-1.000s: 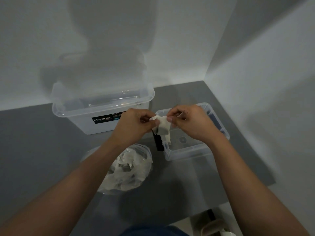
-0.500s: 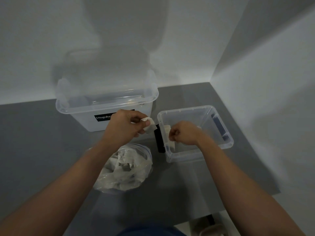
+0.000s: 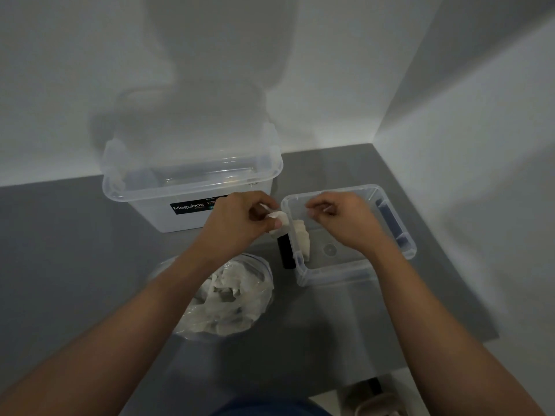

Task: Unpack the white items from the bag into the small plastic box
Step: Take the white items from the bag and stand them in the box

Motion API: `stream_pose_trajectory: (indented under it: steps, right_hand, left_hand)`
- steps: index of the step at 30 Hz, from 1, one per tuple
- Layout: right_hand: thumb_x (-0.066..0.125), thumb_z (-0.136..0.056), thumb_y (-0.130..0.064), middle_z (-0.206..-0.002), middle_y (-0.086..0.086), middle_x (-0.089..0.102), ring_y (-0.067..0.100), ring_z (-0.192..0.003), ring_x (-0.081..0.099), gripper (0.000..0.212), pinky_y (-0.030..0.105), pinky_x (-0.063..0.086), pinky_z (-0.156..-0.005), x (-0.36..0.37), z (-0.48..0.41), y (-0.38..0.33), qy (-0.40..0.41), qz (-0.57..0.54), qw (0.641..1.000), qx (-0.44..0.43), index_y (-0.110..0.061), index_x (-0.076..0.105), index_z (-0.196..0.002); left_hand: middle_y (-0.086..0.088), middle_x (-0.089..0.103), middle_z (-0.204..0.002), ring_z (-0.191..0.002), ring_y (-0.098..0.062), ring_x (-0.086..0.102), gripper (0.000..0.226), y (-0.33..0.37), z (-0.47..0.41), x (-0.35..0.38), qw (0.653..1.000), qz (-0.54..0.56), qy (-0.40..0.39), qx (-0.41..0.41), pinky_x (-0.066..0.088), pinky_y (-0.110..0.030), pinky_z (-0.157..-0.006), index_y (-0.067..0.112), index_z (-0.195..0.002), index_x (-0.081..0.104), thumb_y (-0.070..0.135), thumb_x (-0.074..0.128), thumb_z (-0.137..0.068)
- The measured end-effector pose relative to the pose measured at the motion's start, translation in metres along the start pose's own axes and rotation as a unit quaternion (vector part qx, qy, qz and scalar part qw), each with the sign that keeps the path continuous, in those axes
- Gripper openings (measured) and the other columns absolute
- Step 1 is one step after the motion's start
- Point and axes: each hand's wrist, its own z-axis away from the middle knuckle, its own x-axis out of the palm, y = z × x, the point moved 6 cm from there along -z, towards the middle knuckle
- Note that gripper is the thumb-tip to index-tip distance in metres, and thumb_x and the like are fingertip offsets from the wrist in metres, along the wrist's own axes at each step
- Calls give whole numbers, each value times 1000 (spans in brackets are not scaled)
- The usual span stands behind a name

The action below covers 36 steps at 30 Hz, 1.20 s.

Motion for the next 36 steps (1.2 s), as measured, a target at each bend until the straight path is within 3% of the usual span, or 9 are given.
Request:
stream_pose_trajectory:
  steps: [3, 6, 11, 13, 16, 20, 26, 31, 36]
  right_hand:
    - [72, -93, -25, -100, -17, 73, 2, -90, 68, 26, 16, 54, -81, -17, 22, -36, -20, -81, 995, -60, -32, 73, -118]
    - [74, -91, -27, -103, -16, 73, 4, -92, 69, 28, 24, 57, -86, -22, 35, -48, -40, -38, 995, -82, -31, 73, -119]
    - [72, -93, -26, -92, -15, 74, -3, -84, 67, 12, 12, 52, -76, -30, 44, -43, 8, 26, 996, -83, -25, 79, -103]
    - [72, -93, -23, -92, -15, 75, -2, -84, 67, 11, 11, 51, -77, -34, 41, -34, 46, 38, 996, -73, -23, 79, -101]
    - [69, -94, -20, -92, -12, 75, 1, -84, 68, 11, 20, 54, -82, -34, 31, -16, 72, 44, 996, -37, -21, 78, -99]
    - [68, -93, -18, -93, -7, 76, 5, -83, 68, 12, 25, 56, -82, -8, 17, 11, -26, 100, 995, 11, -21, 77, -99]
    - [71, -89, -21, -102, -4, 74, 13, -90, 65, 15, 33, 55, -89, 50, -5, 34, -183, 195, 963, 33, -24, 76, -102]
    - [72, -90, -24, -102, -1, 74, 20, -94, 67, 13, 37, 54, -94, 73, -19, 43, -211, 259, 942, 39, -25, 76, -102]
    - [69, -92, -26, -106, 3, 73, 23, -100, 67, 18, 38, 54, -93, 67, -17, 42, -174, 248, 952, 47, -20, 73, -109]
  left_hand:
    - [13, 72, -75, -70, 4, 68, 41, 16, -5, 7, 1000, -13, -11, 25, 52, -11, -70, 29, -102, 60, 38, 86, -72]
    - [12, 71, -70, -66, 5, 66, 49, 34, -7, 18, 996, -23, -32, 83, 49, -9, -62, 26, -102, 49, 40, 85, -72]
    - [12, 71, -75, -69, 1, 67, 48, 45, -7, 31, 991, 0, -59, 121, 52, -13, -66, 20, -100, 52, 37, 86, -71]
    - [13, 69, -91, -81, -2, 65, 49, 40, -8, 33, 992, -30, -38, 117, 53, -19, -72, 22, -104, 57, 47, 83, -71]
    - [6, 52, -137, -122, -13, 52, 84, 21, -8, 47, 985, -134, -87, 66, 44, -27, -94, 27, -135, 51, 67, 77, -65]
    - [1, 14, -164, -148, -20, 22, 125, 2, 2, 68, 964, -190, -186, 21, 28, -40, -116, 20, -155, 20, 77, 73, -58]
    - [2, 10, -165, -148, -22, 22, 127, -1, 1, 72, 958, -224, -177, 22, 27, -42, -117, 21, -156, 15, 81, 69, -58]
    - [2, 10, -165, -148, -23, 22, 125, -2, 1, 72, 955, -236, -178, 24, 27, -46, -118, 21, -156, 16, 81, 68, -60]
    - [0, 13, -165, -147, -24, 25, 120, 2, 0, 70, 949, -257, -181, 38, 28, -44, -116, 19, -156, 19, 81, 66, -64]
